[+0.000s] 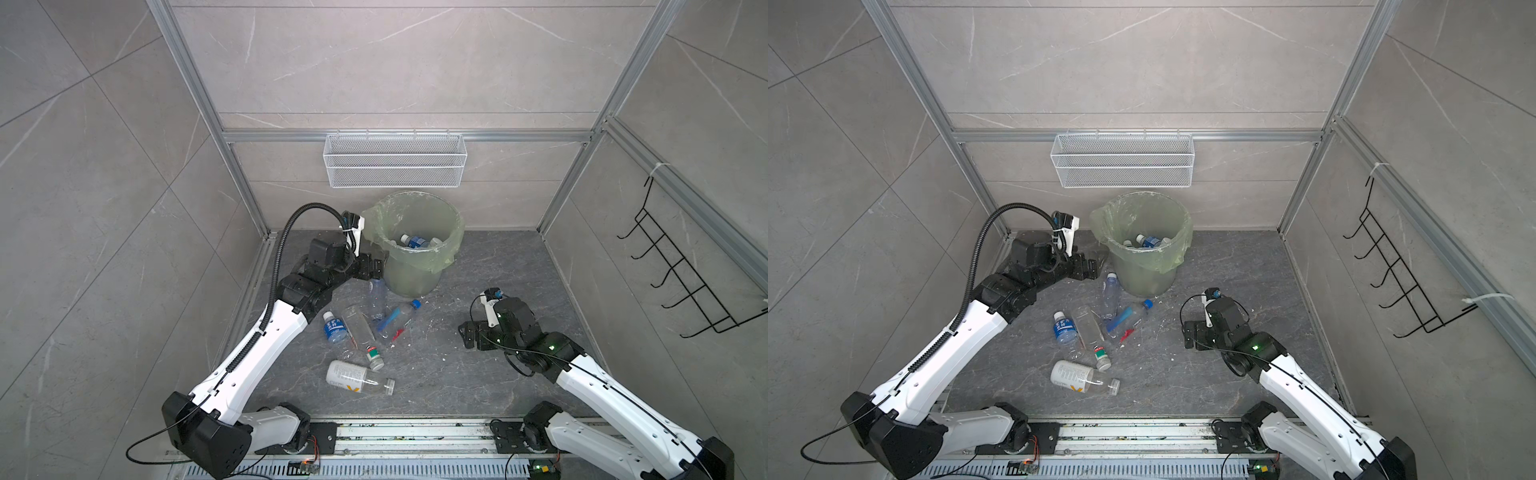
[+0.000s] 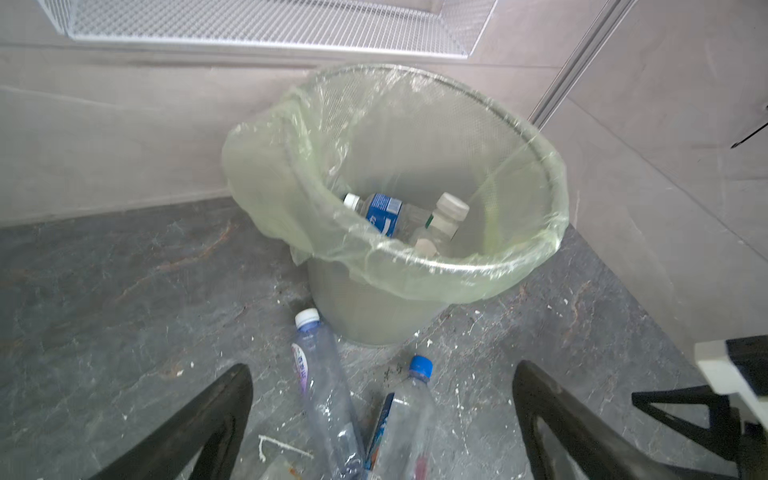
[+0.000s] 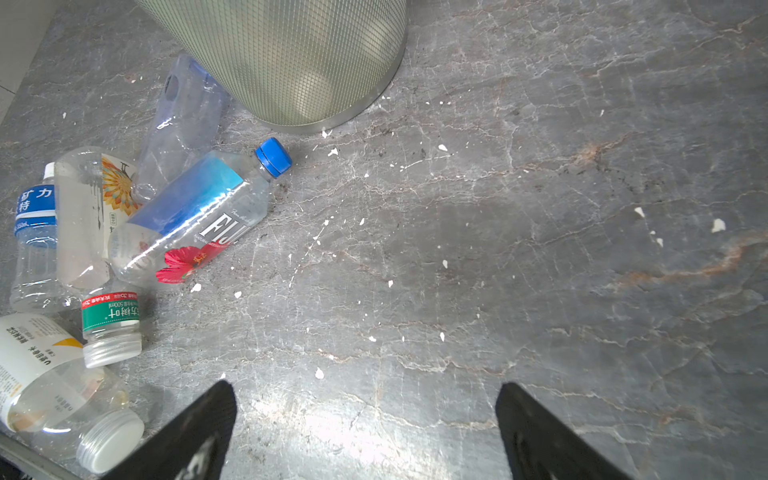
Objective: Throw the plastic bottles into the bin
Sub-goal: 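Withdraw the left gripper from the bin back toward the pile, then lower the left gripper onto the clear blue-capped bottle near the bin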
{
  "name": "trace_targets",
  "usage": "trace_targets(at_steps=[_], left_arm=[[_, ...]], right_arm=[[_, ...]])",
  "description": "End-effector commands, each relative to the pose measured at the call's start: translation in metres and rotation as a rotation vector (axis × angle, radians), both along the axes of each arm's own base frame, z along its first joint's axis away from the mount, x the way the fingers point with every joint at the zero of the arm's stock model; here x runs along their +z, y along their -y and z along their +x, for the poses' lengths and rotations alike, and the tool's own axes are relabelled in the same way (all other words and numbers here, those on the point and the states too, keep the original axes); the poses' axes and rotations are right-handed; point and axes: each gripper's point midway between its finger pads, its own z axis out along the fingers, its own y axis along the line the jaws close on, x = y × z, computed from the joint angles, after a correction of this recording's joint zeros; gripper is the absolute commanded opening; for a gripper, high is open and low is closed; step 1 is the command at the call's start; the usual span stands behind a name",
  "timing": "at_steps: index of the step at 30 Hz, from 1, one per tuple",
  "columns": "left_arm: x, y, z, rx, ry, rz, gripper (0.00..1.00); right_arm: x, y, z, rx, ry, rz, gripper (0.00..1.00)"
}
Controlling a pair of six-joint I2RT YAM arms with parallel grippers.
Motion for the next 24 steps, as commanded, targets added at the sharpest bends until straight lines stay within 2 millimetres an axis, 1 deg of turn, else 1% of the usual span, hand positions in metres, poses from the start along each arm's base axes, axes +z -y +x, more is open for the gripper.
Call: trace_targets(at_steps=[1, 7, 15, 20, 24], left_arm=[[0.007, -0.008, -0.014, 0.032, 0.033, -0.012, 0.99], [-0.028, -0.015, -0.038, 0.049, -0.016, 0.050, 1.00], [-0.071, -0.028, -0.072, 0.056, -0.089, 0.088, 0.99], [-0.092, -0.034, -0.092, 0.056, -0.132, 0.099, 0.98], [-0.104, -0.035, -0.099, 0.053, -0.149, 0.107, 0.98]], right_arm=[[0.011, -0.004, 0.003, 0.025, 0.021, 0.002, 1.00], [0.007, -0.010, 0.003, 0.047, 0.008, 0.013, 1.00], [0.002, -0.011, 0.002, 0.055, -0.005, 0.007, 1.00], [0.000, -0.013, 0.002, 0.061, -0.011, 0.016, 0.99], [-0.003, -0.016, 0.004, 0.055, -0.024, 0.019, 0.99]])
